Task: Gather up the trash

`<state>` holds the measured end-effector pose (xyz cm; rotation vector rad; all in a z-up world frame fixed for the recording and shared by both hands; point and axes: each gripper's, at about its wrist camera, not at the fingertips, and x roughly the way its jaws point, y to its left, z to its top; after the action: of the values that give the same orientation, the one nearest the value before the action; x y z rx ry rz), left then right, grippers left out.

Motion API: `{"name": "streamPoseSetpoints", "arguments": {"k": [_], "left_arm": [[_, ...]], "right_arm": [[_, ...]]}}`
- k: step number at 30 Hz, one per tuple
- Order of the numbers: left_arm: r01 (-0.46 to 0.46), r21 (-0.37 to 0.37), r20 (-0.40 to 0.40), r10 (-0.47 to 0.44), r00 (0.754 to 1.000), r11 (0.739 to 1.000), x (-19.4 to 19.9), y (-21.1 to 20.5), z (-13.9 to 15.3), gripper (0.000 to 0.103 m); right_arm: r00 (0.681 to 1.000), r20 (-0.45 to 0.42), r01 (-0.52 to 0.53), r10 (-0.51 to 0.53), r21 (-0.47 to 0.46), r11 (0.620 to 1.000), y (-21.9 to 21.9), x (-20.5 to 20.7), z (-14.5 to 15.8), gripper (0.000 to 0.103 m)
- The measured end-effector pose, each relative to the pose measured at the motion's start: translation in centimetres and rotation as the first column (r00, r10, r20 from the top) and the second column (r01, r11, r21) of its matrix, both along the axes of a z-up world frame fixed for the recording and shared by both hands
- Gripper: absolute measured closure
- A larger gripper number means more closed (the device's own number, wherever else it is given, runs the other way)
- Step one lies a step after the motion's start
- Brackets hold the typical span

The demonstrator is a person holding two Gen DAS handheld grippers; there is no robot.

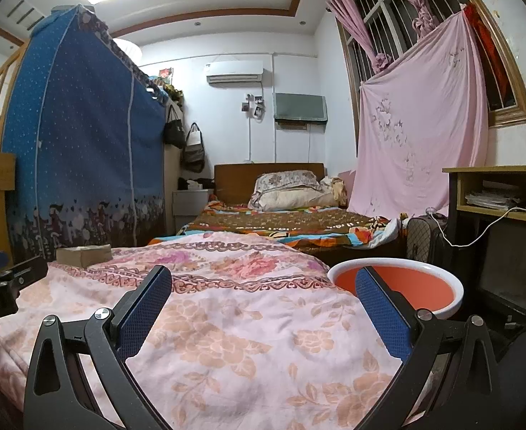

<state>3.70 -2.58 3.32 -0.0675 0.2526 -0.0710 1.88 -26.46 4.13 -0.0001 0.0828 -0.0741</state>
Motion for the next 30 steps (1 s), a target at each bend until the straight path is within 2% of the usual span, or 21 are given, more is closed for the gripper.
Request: {"name": "streamPoseSetpoints", "arguments": {"k": [30], "left_arm": [[0.003,0.001,0.02,-0.003,1.0,1.0,-0.63,-0.18,0.09,0.011]], "right_arm": [[1.0,0.001,0.0,0.0,-0.002,1.0,-0.01,-0.15,-0.02,0.0]]}}
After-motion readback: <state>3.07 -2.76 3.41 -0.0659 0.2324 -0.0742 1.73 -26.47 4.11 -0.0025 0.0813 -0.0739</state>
